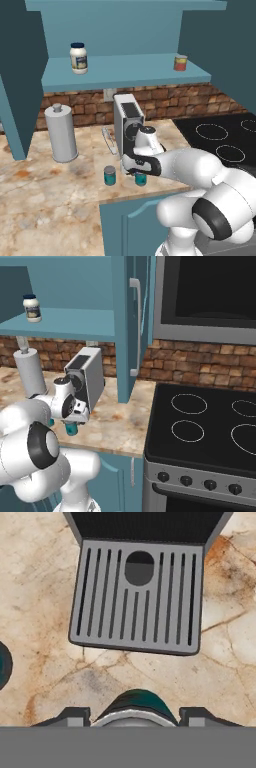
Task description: Pick the cans from the counter and place them in their designated side in the cabinet.
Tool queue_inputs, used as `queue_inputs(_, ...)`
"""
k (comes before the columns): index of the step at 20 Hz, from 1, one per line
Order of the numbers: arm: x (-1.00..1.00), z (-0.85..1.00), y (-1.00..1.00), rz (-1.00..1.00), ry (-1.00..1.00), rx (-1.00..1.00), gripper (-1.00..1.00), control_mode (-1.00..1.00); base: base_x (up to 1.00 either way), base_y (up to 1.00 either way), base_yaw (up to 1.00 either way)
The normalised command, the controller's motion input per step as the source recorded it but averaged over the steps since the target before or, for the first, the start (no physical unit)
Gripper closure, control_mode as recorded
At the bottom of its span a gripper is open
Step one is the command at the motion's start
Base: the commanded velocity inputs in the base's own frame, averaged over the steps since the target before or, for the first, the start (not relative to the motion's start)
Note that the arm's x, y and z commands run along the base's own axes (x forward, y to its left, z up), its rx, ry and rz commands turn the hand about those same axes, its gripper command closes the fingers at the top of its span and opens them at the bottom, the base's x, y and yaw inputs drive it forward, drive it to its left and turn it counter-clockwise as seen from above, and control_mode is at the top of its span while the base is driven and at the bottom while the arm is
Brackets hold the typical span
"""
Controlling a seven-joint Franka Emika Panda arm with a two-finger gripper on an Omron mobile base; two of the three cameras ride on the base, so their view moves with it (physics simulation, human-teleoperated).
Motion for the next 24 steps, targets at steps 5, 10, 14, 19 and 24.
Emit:
queue_inputs(5, 0.00, -0.10, 0.00, 0.00, 0.00, 0.00, 1.00, -1.00, 0.00, 0.00, 0.00)
queue_inputs(10, -0.03, 0.03, 0.00, 0.00, -0.03, 0.00, 1.00, -1.00, 0.00, 0.00, 0.00)
queue_inputs(14, -0.09, 0.52, -0.01, 0.00, -0.07, 0.00, 1.00, -1.00, 0.00, 0.00, 0.00)
queue_inputs(19, -0.13, 0.70, -0.15, 0.00, -0.02, 0.00, 1.00, -1.00, 0.00, 0.00, 0.00)
queue_inputs(24, -0.16, 0.70, -0.26, 0.00, 0.00, 0.00, 1.00, -1.00, 0.00, 0.00, 0.00)
